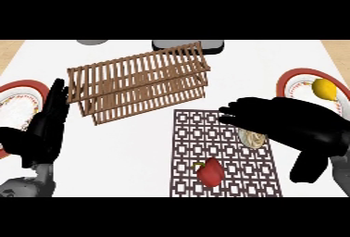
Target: Pick the cupcake from the placemat and place it in the tiered shelf
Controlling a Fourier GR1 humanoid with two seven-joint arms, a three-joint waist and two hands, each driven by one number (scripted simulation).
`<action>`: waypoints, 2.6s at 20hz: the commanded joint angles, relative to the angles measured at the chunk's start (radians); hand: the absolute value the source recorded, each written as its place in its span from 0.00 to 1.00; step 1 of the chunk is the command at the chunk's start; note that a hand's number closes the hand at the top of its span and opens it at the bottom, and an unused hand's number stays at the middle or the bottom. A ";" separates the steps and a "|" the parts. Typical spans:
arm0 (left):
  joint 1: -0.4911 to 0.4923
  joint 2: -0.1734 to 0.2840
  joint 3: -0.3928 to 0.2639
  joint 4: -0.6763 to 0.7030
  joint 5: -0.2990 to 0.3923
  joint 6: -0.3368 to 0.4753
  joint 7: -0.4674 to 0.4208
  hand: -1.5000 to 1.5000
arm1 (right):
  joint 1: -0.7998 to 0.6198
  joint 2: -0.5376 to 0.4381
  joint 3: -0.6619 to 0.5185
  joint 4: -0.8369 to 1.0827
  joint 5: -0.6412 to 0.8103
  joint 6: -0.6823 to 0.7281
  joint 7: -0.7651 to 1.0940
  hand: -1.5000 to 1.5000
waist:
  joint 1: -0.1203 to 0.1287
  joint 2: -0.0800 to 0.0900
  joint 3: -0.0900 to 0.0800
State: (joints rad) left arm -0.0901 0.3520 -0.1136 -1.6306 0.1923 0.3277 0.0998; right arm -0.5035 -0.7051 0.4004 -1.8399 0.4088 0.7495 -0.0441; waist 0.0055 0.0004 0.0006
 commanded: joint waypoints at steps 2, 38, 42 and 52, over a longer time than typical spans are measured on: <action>0.018 0.000 -0.002 -0.062 -0.013 0.003 0.038 0.50 | 0.079 -0.047 0.094 0.019 0.247 -0.097 -0.052 0.00 | 0.002 0.000 0.001; 0.041 -0.179 0.075 -0.077 -0.182 -0.083 0.046 0.50 | 0.091 0.322 -0.076 0.568 0.723 -0.325 -0.443 0.00 | -0.002 -0.001 -0.001; 0.061 -0.155 0.117 -0.073 -0.151 -0.133 0.025 0.50 | 0.072 0.294 -0.063 0.665 0.783 -0.350 -0.501 1.00 | 0.000 0.000 -0.001; 0.040 -0.129 0.169 -0.054 -0.129 -0.165 0.051 0.50 | 0.172 0.584 0.029 0.558 0.923 -0.412 -0.177 1.00 | -0.015 -0.007 -0.002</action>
State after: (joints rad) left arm -0.0578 0.2069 0.0309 -1.6938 0.0456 0.1787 0.1548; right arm -0.4170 -0.2998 0.3766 -1.2351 1.2854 0.3113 -0.4569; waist 0.0004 -0.0122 -0.0133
